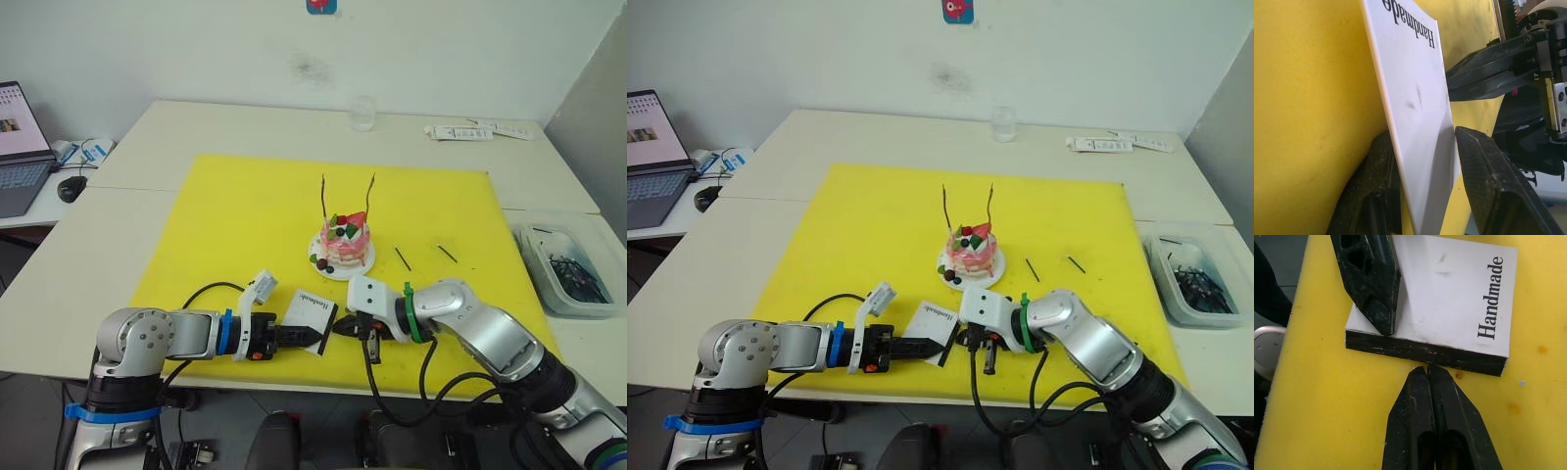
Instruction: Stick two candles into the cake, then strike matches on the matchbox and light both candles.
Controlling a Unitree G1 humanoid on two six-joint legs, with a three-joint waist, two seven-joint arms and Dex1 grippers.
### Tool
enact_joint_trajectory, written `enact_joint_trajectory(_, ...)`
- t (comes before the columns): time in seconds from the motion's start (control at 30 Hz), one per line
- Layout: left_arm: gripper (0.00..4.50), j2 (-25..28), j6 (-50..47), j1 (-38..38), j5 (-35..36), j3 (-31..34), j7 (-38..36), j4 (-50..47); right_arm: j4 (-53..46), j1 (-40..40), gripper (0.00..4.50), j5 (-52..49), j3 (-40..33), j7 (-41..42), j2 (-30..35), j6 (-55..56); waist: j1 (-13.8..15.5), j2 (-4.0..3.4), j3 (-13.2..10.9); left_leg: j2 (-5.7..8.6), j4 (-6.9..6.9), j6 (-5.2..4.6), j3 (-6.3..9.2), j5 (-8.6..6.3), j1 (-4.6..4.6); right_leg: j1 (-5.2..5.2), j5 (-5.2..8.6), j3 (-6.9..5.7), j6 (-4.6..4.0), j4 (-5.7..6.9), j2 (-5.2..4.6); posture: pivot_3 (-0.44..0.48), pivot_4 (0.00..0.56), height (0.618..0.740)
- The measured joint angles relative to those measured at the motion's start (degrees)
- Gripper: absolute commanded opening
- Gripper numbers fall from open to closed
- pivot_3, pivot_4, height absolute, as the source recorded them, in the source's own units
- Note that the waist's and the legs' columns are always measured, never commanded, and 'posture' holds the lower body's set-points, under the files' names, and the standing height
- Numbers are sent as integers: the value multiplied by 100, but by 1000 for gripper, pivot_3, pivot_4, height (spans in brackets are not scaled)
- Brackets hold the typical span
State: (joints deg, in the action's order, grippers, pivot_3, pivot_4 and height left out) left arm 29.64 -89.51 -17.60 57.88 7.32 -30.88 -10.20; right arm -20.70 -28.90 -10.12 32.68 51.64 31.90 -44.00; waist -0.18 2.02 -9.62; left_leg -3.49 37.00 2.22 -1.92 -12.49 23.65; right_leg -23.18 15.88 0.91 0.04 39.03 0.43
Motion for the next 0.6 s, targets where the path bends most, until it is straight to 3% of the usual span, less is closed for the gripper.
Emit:
enact_joint_trajectory(0.47, 1969, 23, 10, 34, 0, -4, -63, 1, 214, -140, 0, 185, 54, 71, -218, 109, -13, 0, 0, -2, -3, 0, 2, 0, -4, 0, -1, 1, -3, -1, 2, 0, 150, 740)
enact_joint_trajectory(0.6, 1070, 45, 43, 74, -35, -10, -76, -2, 214, -139, 0, 196, 54, 79, -229, 108, -16, 0, 0, -3, -5, 0, 1, 0, -4, -1, -1, 2, -4, -2, 1, 0, 150, 740)
